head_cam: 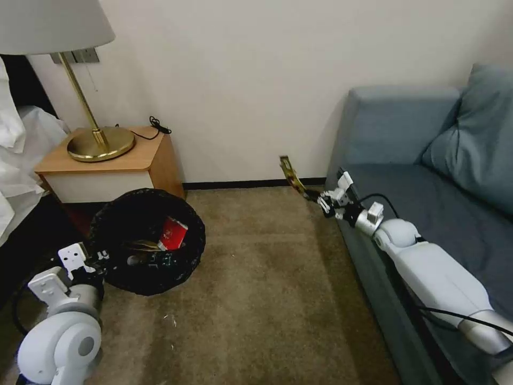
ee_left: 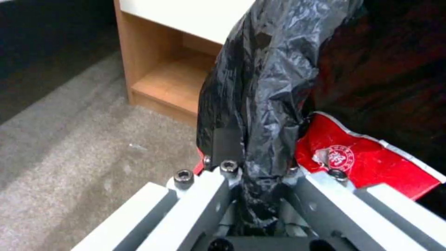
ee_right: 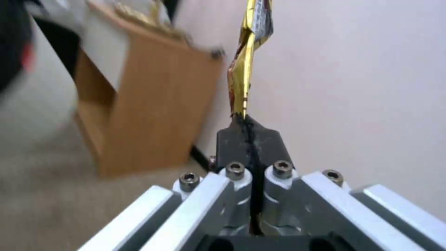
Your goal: Pick up the trash bin, then pick up the garbage on the floor and place it into the trash bin.
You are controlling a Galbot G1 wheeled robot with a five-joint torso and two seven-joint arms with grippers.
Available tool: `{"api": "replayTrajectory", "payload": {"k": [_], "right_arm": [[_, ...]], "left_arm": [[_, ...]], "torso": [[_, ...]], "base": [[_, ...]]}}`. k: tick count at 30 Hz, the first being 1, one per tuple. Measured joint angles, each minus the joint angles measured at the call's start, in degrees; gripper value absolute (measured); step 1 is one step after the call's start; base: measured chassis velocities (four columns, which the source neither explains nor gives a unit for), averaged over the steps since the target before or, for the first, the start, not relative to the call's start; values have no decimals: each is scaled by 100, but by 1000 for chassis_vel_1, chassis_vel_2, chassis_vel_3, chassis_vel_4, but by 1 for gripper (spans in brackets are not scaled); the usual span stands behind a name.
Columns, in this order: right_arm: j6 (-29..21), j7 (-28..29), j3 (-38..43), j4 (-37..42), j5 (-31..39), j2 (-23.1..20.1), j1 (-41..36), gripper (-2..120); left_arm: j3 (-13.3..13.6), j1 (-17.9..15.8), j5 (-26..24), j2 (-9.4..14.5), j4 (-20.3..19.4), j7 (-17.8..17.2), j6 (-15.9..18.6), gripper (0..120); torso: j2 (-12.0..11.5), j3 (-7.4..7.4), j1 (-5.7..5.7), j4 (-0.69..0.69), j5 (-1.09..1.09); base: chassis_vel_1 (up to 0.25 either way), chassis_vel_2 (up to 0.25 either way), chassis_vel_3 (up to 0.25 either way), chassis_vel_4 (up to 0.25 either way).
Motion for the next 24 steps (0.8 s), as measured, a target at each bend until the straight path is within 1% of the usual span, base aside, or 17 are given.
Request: {"api": "replayTrajectory", "payload": {"k": [1,3,4,5,6,8,9,10,12,17,19,24], "right_arm": [[0,0,0,0,0,0,0,0],[-84,34,-112,447,78,-13,60,0],[-84,34,-112,447,78,-13,60,0],[-149,57,-228,745,129,-19,111,0],[-149,57,-228,745,129,-19,111,0],[-226,77,-376,1085,147,-9,151,0],[-226,77,-376,1085,147,-9,151,0],[-265,86,-457,1249,137,21,159,0],[-294,94,-529,1386,123,43,158,0],[-390,97,-696,1762,88,77,161,0],[-448,75,-824,2034,68,80,174,0],[-506,41,-1077,2299,64,103,184,0]], "left_arm": [[0,0,0,0,0,0,0,0],[89,6,16,3,51,0,0,0],[89,6,16,3,51,0,0,0],[185,10,37,5,116,-1,-11,0],[185,10,37,5,116,-1,-11,0],[324,-2,82,4,241,5,-64,0],[324,-2,82,4,241,5,-64,0],[392,-17,121,-10,308,9,-106,0],[441,-25,145,-21,352,19,-140,0],[467,-42,160,-17,409,19,-162,0],[477,-63,160,-6,411,14,-163,0],[549,-80,229,-22,451,50,-205,0]], "torso": [[0,0,0,0,0],[0,0,0,0,1],[0,0,0,0,1],[0,0,0,0,0],[0,0,0,0,0],[0,0,0,0,0],[0,0,0,0,0],[0,0,0,-2,0],[0,0,0,-1,1],[0,0,0,-1,1],[0,0,0,-1,1],[0,0,0,-1,1]], "base": [[0,0,0,0],[0,0,0,0],[0,0,0,0],[0,0,0,0],[0,0,0,0],[0,0,0,0],[0,0,0,0],[0,0,0,0],[0,0,0,0],[0,0,0,0],[0,0,0,0],[0,0,0,0]]}}
